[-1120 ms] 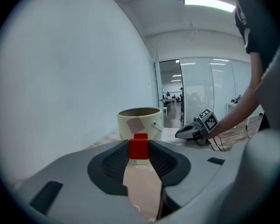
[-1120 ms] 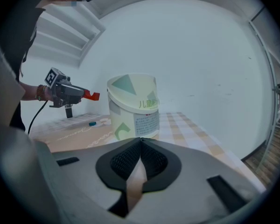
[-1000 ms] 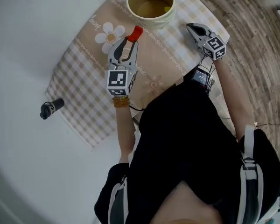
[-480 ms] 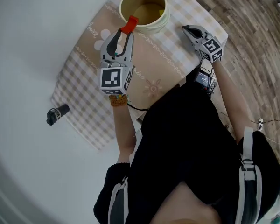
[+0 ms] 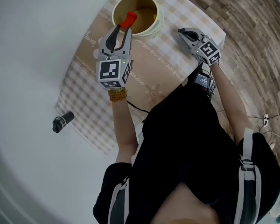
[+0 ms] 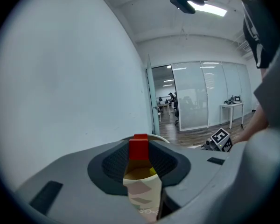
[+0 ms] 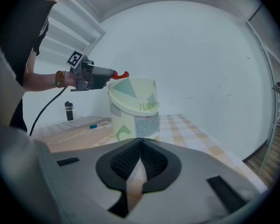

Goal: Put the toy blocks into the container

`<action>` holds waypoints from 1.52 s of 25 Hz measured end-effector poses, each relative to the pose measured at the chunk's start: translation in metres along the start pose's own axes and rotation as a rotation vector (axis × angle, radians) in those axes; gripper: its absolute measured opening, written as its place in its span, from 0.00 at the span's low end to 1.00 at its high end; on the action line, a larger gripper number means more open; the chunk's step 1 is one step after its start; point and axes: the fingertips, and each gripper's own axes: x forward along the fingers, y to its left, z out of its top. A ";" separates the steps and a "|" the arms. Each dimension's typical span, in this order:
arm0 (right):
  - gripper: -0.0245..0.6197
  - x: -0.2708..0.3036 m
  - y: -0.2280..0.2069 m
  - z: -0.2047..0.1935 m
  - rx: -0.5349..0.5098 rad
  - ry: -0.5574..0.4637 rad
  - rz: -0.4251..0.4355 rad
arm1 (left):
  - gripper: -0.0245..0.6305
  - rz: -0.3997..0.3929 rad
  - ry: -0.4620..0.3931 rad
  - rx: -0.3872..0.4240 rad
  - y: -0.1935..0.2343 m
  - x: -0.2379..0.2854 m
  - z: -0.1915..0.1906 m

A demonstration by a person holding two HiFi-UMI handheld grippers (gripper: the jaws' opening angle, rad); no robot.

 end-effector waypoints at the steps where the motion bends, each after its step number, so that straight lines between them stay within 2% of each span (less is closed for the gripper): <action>1: 0.05 0.000 0.000 0.000 0.000 -0.001 0.000 | 0.25 -0.005 0.005 -0.002 -0.001 0.004 -0.001; 11: 0.05 -0.001 0.000 0.002 -0.003 -0.009 0.002 | 0.25 -0.023 0.078 0.024 -0.004 0.027 -0.018; 22: 0.05 0.001 0.000 0.003 -0.005 -0.012 0.003 | 0.25 -0.019 0.113 0.031 -0.002 0.031 -0.028; 32: 0.05 -0.001 0.000 0.002 -0.003 -0.006 0.003 | 0.25 0.001 0.077 0.027 -0.002 0.022 -0.024; 38: 0.05 0.000 0.000 0.001 -0.001 0.002 0.005 | 0.25 0.083 0.043 0.017 0.022 -0.008 -0.020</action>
